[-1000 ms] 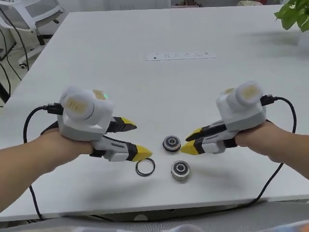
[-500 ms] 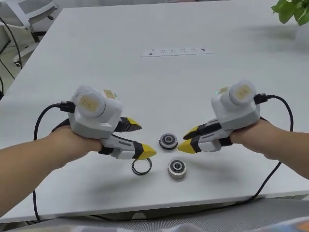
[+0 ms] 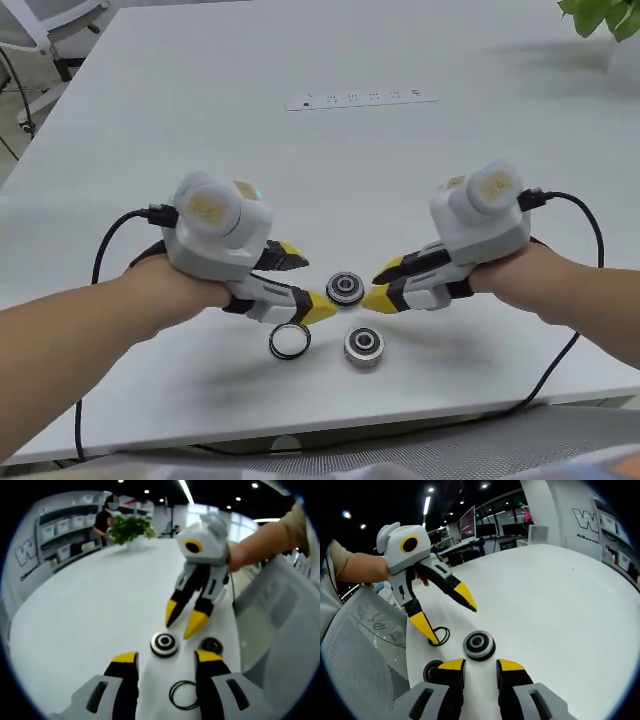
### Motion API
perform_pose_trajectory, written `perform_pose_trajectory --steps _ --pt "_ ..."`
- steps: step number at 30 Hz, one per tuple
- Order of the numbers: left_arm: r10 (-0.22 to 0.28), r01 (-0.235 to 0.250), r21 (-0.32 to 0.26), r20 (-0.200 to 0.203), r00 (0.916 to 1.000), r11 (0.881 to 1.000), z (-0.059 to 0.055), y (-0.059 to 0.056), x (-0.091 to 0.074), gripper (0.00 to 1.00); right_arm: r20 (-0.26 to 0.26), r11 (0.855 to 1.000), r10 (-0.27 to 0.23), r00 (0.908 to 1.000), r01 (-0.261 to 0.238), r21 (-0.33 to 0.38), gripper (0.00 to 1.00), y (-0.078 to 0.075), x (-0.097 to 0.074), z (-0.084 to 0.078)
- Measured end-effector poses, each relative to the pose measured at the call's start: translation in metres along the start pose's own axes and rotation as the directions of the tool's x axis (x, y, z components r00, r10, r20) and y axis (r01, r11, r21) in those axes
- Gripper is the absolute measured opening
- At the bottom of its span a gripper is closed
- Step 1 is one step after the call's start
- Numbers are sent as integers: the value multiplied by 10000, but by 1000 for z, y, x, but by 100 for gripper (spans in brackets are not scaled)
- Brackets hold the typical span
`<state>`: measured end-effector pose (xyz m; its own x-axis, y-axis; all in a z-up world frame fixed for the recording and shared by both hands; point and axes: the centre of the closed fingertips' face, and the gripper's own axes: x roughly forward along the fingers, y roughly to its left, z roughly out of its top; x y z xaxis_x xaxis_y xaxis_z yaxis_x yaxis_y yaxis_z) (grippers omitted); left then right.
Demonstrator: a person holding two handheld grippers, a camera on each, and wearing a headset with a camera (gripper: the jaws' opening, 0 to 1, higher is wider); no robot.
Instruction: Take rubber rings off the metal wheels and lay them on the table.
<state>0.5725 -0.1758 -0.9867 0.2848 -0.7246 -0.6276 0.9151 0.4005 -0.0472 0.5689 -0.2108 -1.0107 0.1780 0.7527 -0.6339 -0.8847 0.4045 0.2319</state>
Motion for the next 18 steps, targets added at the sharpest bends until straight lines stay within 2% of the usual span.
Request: perform_pose_trajectory --steps 18 --pt "-213 213 137 -21 9998 9997 6 0 18 36 53 9999 100 9999 -101 26 22 3 1 0"
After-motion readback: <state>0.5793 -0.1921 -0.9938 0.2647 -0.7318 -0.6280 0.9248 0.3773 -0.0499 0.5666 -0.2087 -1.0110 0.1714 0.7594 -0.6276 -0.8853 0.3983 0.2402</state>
